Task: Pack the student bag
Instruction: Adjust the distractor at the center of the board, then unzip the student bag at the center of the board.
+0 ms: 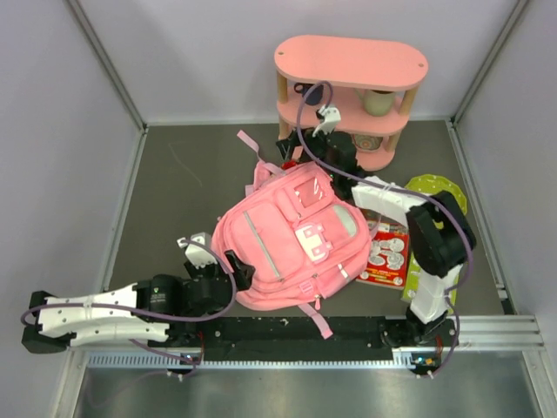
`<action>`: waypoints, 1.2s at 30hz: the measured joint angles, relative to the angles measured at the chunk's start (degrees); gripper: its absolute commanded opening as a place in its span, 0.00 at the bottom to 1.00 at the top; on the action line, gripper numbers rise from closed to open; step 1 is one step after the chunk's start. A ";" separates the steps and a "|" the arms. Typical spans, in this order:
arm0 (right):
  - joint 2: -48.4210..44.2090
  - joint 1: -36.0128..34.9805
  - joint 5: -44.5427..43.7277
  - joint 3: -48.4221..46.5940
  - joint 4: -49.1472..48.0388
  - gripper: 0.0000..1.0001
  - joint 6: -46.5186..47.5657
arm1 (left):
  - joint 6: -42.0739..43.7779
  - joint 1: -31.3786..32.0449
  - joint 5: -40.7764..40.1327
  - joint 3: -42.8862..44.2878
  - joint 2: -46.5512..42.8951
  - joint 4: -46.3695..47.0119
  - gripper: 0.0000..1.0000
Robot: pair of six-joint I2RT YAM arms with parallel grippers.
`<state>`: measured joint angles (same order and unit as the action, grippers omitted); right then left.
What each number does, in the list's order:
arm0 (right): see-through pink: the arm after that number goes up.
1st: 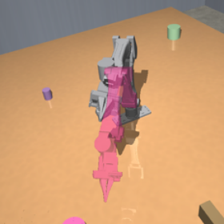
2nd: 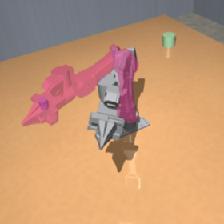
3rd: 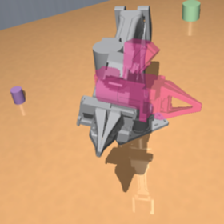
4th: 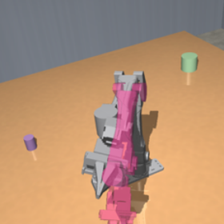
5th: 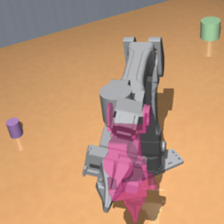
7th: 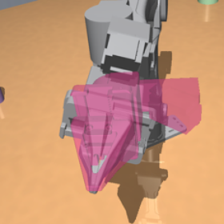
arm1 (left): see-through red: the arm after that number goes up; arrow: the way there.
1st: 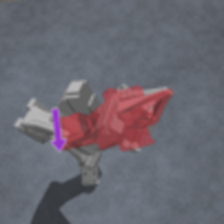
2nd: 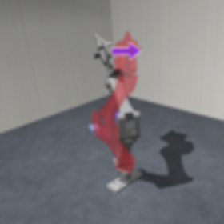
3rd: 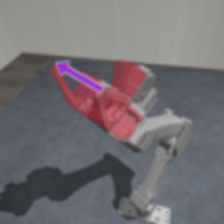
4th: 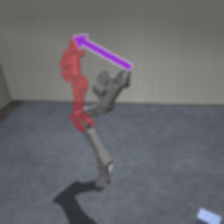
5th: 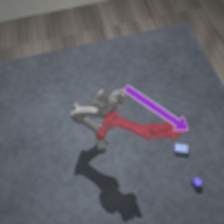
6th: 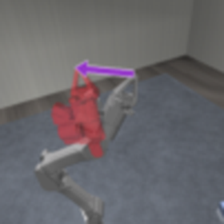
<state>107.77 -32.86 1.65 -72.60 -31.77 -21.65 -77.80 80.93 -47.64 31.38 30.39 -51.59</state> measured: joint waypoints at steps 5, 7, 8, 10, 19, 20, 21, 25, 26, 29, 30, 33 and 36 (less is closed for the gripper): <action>-12.57 0.04 -2.03 6.34 3.34 0.99 2.62 | 0.87 0.00 0.04 0.76 1.40 0.20 0.98; -19.15 0.74 -3.04 10.91 6.51 0.99 3.06 | 1.49 0.00 0.15 0.76 1.70 0.44 0.98; -22.56 1.46 -3.10 13.22 8.81 0.99 2.64 | 1.66 0.02 0.26 0.76 1.81 0.59 0.98; -28.17 4.87 -1.53 17.53 13.00 0.99 1.46 | 2.62 0.02 0.42 0.79 2.43 1.01 0.98; -40.68 19.56 13.99 37.22 28.61 0.99 1.36 | 8.41 -0.07 0.76 3.02 9.03 5.01 0.99; -40.89 19.50 15.91 38.25 29.92 0.99 1.99 | 9.25 -0.09 0.85 3.41 9.90 5.90 0.98; -40.92 19.45 17.20 38.75 30.80 0.99 2.25 | 9.94 -0.11 0.92 3.58 10.45 6.88 0.99; -38.58 19.45 22.56 39.15 30.71 0.99 2.51 | 13.25 -0.37 2.47 3.89 12.96 11.13 0.98; -37.27 19.45 23.19 39.01 30.34 0.99 2.51 | 13.79 -0.48 3.02 3.89 13.44 11.91 0.98; -31.36 19.50 25.73 38.36 29.46 0.93 2.12 | 15.74 -0.72 4.83 3.89 14.93 14.49 0.98; -30.03 19.47 26.53 38.36 29.16 0.90 2.01 | 16.31 -0.74 5.31 3.91 15.30 15.13 0.98; -27.65 19.56 29.09 38.34 27.15 0.55 1.25 | 17.92 -0.85 6.95 3.91 16.02 17.05 0.99; -27.10 19.65 31.06 38.32 25.33 0.13 -0.28 | 19.67 -1.03 8.35 3.91 16.15 18.99 0.98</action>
<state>80.66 -13.21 32.71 -34.28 -6.44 -21.93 -58.13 79.90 -39.29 35.29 46.54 -32.60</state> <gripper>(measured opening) 0.527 0.985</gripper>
